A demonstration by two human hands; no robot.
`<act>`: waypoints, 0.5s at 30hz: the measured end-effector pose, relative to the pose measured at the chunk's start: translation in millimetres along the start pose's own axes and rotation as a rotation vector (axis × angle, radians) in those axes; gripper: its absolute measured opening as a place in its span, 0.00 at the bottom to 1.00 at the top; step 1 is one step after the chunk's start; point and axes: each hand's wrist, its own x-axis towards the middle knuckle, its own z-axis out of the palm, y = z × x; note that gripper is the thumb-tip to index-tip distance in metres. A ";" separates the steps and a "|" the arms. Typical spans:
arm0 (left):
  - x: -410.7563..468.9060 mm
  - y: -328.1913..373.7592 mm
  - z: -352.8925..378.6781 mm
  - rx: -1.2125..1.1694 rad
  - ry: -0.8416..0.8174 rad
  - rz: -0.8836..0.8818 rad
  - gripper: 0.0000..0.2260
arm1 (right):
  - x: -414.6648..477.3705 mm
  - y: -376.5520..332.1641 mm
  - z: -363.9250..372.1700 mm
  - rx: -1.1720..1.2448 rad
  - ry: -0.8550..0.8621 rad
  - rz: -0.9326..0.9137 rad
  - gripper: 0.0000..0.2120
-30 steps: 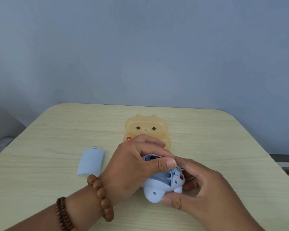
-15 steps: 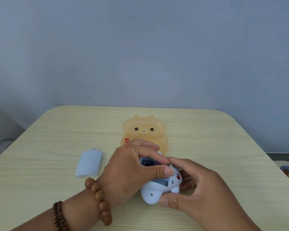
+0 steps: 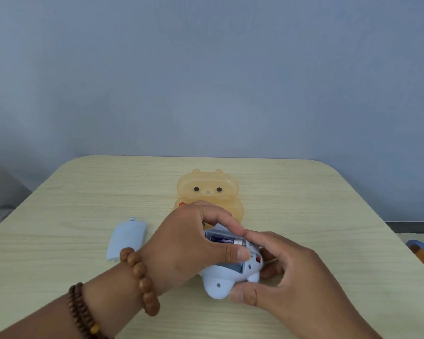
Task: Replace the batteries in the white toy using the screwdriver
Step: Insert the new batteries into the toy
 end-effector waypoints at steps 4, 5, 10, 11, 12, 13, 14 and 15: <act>1.1 -0.9 -4.0 -0.042 0.000 -0.009 0.10 | 0.5 -2.2 0.4 -0.003 0.002 0.031 0.33; 0.5 -1.3 -5.9 -0.056 -0.002 -0.012 0.10 | 0.7 -2.8 0.4 -0.007 0.003 0.040 0.33; -13.8 -2.7 -25.3 0.149 -0.149 0.046 0.29 | 1.6 -4.8 -4.2 -0.018 0.004 0.076 0.33; -16.9 -3.5 -27.2 0.228 -0.165 0.070 0.34 | 2.2 -4.7 -5.7 -0.024 0.001 0.087 0.33; -19.5 -4.6 -27.5 0.287 -0.160 0.100 0.36 | 2.8 -5.3 -7.2 -0.036 -0.009 0.099 0.33; -21.2 -6.1 -26.4 0.322 -0.142 0.129 0.37 | 3.5 -6.1 -9.3 -0.050 -0.028 0.108 0.34; -22.6 -7.6 -25.1 0.335 -0.118 0.152 0.36 | 4.1 -7.6 -12.1 -0.057 -0.059 0.120 0.34; -23.5 -9.4 -23.6 0.336 -0.094 0.167 0.35 | 4.8 -9.0 -15.5 -0.045 -0.097 0.138 0.33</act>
